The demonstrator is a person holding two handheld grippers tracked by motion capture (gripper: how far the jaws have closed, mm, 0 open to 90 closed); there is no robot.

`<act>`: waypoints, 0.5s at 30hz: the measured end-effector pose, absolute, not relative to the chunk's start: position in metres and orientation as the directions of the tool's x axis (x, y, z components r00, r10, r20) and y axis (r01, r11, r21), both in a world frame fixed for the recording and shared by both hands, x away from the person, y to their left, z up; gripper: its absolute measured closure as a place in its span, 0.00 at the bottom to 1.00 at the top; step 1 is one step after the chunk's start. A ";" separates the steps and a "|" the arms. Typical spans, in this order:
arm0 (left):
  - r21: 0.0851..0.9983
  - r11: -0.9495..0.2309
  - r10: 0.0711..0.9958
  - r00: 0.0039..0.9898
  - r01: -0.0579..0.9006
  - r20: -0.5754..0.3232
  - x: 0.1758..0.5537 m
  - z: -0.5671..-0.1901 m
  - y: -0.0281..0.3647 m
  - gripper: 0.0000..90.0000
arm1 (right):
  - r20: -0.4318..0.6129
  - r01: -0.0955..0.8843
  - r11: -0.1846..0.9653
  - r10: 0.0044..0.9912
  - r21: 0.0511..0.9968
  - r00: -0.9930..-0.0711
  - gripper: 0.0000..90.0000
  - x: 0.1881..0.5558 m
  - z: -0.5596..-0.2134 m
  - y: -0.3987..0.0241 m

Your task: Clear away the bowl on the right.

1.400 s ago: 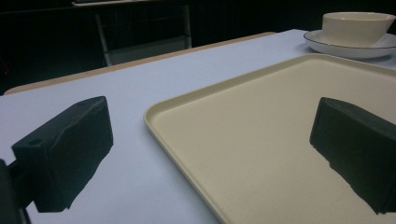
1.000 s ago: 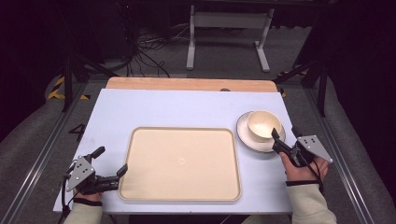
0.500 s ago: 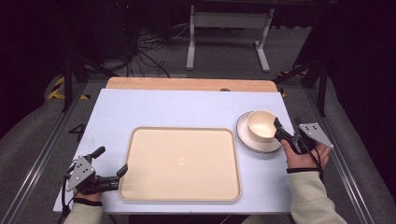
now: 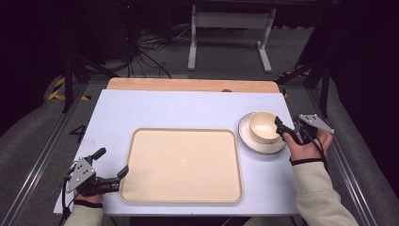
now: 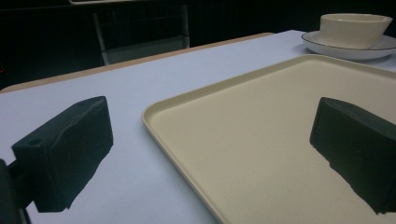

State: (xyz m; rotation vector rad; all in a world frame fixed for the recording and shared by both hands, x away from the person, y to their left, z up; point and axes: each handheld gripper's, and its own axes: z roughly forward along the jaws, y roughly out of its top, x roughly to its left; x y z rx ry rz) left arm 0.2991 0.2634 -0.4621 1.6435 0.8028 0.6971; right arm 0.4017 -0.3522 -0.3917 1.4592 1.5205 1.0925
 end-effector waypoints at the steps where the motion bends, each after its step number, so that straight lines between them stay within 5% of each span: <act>1: 0.979 -0.146 0.804 0.594 0.144 0.032 0.299 -0.462 0.263 0.00 | 0.041 0.381 -0.013 0.997 0.925 -0.065 0.33 0.403 -0.392 -0.352; 15: 0.978 -0.145 0.800 0.599 0.149 0.027 0.299 -0.462 0.263 0.00 | 0.074 0.629 -0.036 0.997 0.777 -0.035 0.36 0.425 -0.392 -0.357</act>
